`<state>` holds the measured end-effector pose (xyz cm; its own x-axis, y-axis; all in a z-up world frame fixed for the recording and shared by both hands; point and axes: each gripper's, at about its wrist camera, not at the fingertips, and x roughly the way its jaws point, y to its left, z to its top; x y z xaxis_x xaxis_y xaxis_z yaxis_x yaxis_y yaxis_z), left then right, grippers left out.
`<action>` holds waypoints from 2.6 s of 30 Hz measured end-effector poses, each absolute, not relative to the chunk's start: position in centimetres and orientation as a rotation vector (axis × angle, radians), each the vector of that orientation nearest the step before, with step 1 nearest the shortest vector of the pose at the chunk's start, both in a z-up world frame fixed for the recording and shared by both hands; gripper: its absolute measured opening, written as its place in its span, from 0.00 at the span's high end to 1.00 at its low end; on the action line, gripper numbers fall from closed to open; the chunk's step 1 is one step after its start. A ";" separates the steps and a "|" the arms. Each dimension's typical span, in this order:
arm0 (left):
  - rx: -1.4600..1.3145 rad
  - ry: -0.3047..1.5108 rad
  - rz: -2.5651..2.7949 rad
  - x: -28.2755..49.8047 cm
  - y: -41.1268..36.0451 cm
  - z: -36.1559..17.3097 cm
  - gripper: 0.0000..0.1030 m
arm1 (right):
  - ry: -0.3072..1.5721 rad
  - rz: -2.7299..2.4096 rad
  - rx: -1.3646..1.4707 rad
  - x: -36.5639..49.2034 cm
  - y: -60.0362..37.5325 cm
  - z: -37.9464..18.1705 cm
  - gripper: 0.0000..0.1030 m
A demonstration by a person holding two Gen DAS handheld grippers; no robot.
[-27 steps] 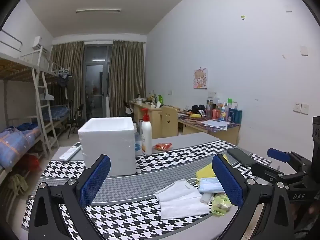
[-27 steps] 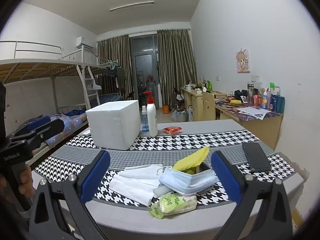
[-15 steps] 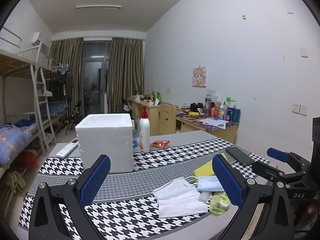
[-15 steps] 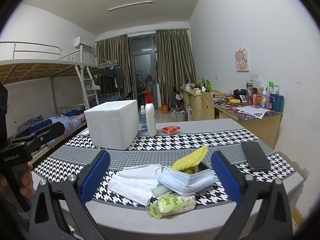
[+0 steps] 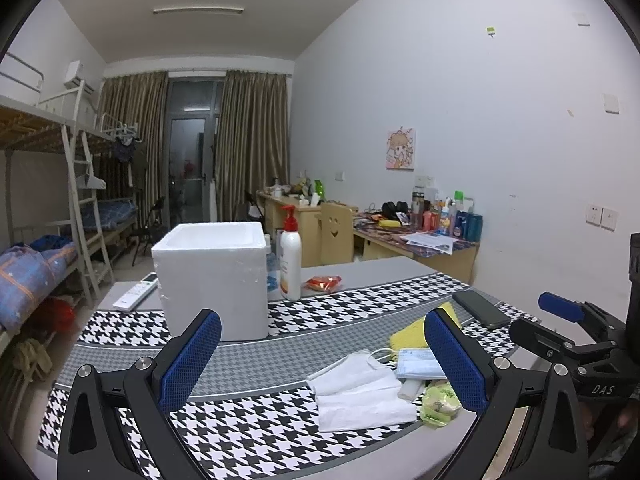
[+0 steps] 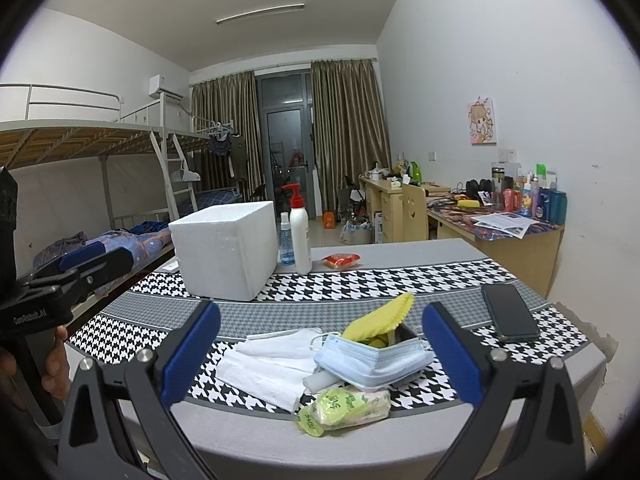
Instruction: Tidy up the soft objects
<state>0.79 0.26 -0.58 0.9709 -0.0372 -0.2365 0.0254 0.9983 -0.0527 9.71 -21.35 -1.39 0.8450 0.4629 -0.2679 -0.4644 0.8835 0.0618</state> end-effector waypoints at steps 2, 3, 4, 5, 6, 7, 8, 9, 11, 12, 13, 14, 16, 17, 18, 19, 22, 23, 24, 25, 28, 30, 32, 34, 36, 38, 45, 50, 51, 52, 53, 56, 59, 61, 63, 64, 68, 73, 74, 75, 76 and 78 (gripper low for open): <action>-0.043 0.236 -0.025 0.7 0.2 -0.6 0.01 | 0.281 0.489 -0.004 9.8 -21.3 -1.4 0.01; -0.044 0.239 -0.030 0.8 0.2 -0.5 0.01 | 0.280 0.489 -0.002 9.8 -21.3 -1.4 0.01; -0.046 0.240 -0.033 0.8 0.3 -0.5 0.01 | 0.281 0.490 -0.004 9.8 -21.2 -1.4 0.01; -0.051 0.240 -0.031 0.8 0.4 -0.5 0.01 | 0.281 0.490 -0.004 9.8 -21.2 -1.4 0.01; -0.053 0.241 -0.030 0.8 0.5 -0.5 0.01 | 0.281 0.489 -0.004 9.8 -21.1 -1.4 0.01; -0.053 0.244 -0.029 0.8 0.5 -0.5 0.01 | 0.280 0.489 -0.004 9.8 -21.2 -1.4 0.01; -0.052 0.244 -0.027 0.8 0.5 -0.5 0.01 | 0.280 0.490 -0.004 9.8 -21.3 -1.4 0.01; -0.049 0.243 -0.024 0.8 0.4 -0.5 0.01 | 0.280 0.489 -0.003 9.8 -21.3 -1.4 0.01; -0.043 0.246 -0.026 0.9 0.4 -0.6 0.01 | 0.278 0.488 -0.001 9.6 -21.4 -1.2 0.01; -0.046 0.248 -0.026 0.9 0.3 -0.6 0.01 | 0.279 0.488 0.000 9.6 -21.4 -1.2 0.01; -0.054 0.253 -0.031 1.0 0.4 -0.7 0.01 | 0.278 0.487 0.000 9.6 -21.4 -1.2 0.01; -0.056 0.255 -0.032 1.1 0.4 -0.7 0.01 | 0.278 0.487 0.000 9.5 -21.4 -1.2 0.01; -0.052 0.255 -0.025 1.1 0.5 -0.7 0.01 | 0.281 0.485 0.001 9.5 -21.3 -1.1 0.01; -0.049 0.254 -0.021 1.1 0.5 -0.8 0.01 | 0.280 0.486 0.001 9.5 -21.3 -1.1 0.01; -0.048 0.255 -0.018 1.1 0.5 -0.8 0.01 | 0.280 0.486 0.002 9.5 -21.3 -1.2 0.01; -0.048 0.255 -0.017 1.1 0.5 -0.8 0.01 | 0.281 0.484 0.001 9.6 -21.3 -1.2 0.01; -0.049 0.250 -0.009 1.2 0.5 -0.8 0.01 | 0.286 0.482 0.002 9.7 -21.2 -1.2 0.01; -0.048 0.246 -0.009 1.1 0.4 -0.7 0.01 | 0.287 0.482 0.003 9.7 -21.2 -1.2 0.01; -0.047 0.244 -0.011 1.1 0.4 -0.7 0.01 | 0.285 0.486 0.003 9.7 -21.1 -1.2 0.01; -0.046 0.243 -0.013 1.1 0.3 -0.7 0.01 | 0.284 0.487 0.004 9.7 -21.2 -1.2 0.01; -0.041 0.247 -0.020 1.2 0.3 -0.7 0.01 | 0.281 0.491 0.000 9.7 -21.1 -1.2 0.01; -0.046 0.252 -0.021 1.4 0.3 -0.7 0.01 | 0.282 0.493 -0.002 9.9 -21.1 -1.4 0.01; -0.046 0.262 -0.022 1.7 0.2 -0.8 0.01 | 0.285 0.493 -0.003 10.0 -21.0 -1.4 0.01; -0.041 0.269 -0.022 1.8 0.2 -0.9 0.01 | 0.287 0.492 -0.002 10.2 -21.1 -1.4 0.01; -0.040 0.275 -0.024 2.0 0.2 -1.0 0.01 | 0.288 0.491 0.001 10.4 -21.1 -1.5 0.01; -0.044 0.281 -0.027 2.3 0.2 -1.0 0.01 | 0.291 0.490 -0.001 10.4 -21.1 -1.5 0.01; -0.048 0.304 -0.032 3.3 0.3 -1.4 0.01 | 0.310 0.470 -0.005 11.5 -21.1 -1.9 0.01; -0.047 0.340 -0.043 4.3 0.3 -2.1 0.01 | 0.338 0.459 -0.013 12.6 -21.0 -2.3 0.01; -0.047 0.346 -0.046 4.6 0.2 -2.2 0.01 | 0.341 0.459 -0.015 12.8 -20.9 -2.4 0.01; -0.047 0.355 -0.052 4.8 0.2 -2.4 0.01 | 0.344 0.458 -0.017 12.8 -20.9 -2.5 0.01; -0.046 0.364 -0.057 5.0 0.1 -2.6 0.01 | 0.349 0.456 -0.019 13.1 -20.8 -2.6 0.01; -0.033 0.387 -0.075 5.6 -0.2 -3.2 0.01 | 0.361 0.453 -0.023 13.4 -20.8 -2.9 0.01; -0.026 0.404 -0.090 6.1 -0.5 -3.5 0.01 | 0.375 0.448 -0.020 14.0 -20.8 -3.1 0.01; -0.022 0.412 -0.098 6.3 -0.6 -3.7 0.01 | 0.384 0.443 -0.016 14.4 -20.8 -3.3 0.01; -0.020 0.424 -0.103 6.7 -0.9 -4.1 0.01 | 0.392 0.440 -0.014 14.6 -20.9 -3.4 0.01; -0.019 0.432 -0.108 6.8 -1.0 -4.3 0.01 | 0.395 0.437 -0.015 14.8 -20.9 -3.5 0.01; -0.006 0.462 -0.130 7.4 -1.4 -4.9 0.01 | 0.412 0.428 -0.016 15.3 -21.2 -3.8 0.01; 0.035 0.504 -0.160 8.2 -2.0 -5.8 0.01 | 0.427 0.418 0.000 15.9 -21.6 -4.2 0.01; 0.041 0.510 -0.163 8.4 -2.1 -6.0 0.01 | 0.430 0.417 0.001 16.0 -21.7 -4.3 0.01; 0.045 0.519 -0.169 8.6 -2.2 -6.2 0.01 | 0.434 0.414 0.001 16.1 -21.7 -4.4 0.01; 0.048 0.526 -0.175 8.8 -2.2 -6.4 0.01 | 0.436 0.413 0.003 16.3 -21.6 -4.4 0.01; 0.052 0.542 -0.188 9.2 -2.3 -6.7 0.01 | 0.443 0.412 0.008 16.6 -21.6 -4.5 0.01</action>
<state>9.17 -2.31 -6.68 0.8401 -0.1644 -0.5169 0.1919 0.9814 -0.0004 16.60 -21.61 -4.50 0.8226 0.3890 -0.4147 -0.3855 0.9177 0.0961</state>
